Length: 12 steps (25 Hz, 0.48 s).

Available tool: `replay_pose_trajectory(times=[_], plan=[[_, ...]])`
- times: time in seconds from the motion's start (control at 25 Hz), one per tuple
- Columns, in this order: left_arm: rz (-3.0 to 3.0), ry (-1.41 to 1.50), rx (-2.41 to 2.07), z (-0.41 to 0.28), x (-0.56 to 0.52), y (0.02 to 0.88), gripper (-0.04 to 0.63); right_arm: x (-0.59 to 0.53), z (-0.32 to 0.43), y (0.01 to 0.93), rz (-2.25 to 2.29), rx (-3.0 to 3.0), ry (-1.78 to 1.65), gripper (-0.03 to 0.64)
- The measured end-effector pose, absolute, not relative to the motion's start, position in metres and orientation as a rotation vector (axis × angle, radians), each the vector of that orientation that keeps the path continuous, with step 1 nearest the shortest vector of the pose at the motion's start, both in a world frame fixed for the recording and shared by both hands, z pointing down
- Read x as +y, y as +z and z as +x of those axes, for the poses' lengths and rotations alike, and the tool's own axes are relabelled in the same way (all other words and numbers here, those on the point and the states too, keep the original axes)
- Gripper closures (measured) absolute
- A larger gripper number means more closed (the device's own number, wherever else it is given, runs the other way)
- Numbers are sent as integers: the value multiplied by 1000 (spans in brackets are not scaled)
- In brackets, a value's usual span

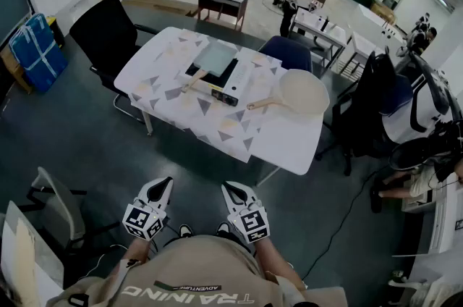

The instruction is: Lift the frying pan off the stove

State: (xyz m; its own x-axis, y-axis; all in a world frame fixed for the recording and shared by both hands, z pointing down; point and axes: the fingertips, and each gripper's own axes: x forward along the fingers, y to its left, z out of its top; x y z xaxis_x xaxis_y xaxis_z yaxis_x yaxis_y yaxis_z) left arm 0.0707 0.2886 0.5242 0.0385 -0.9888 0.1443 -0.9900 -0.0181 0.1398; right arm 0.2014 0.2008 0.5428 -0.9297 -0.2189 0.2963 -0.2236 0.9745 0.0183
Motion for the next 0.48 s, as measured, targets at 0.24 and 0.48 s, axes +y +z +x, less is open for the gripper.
replay_pose_trajectory(times=[0.24,0.48], plan=[[2132,9,-2026,43,280,521,597,204,175,545,323,-2819,67,621],[2139,14,-1955,20,283,536,597,198,149,545,388,-2810,53,621]])
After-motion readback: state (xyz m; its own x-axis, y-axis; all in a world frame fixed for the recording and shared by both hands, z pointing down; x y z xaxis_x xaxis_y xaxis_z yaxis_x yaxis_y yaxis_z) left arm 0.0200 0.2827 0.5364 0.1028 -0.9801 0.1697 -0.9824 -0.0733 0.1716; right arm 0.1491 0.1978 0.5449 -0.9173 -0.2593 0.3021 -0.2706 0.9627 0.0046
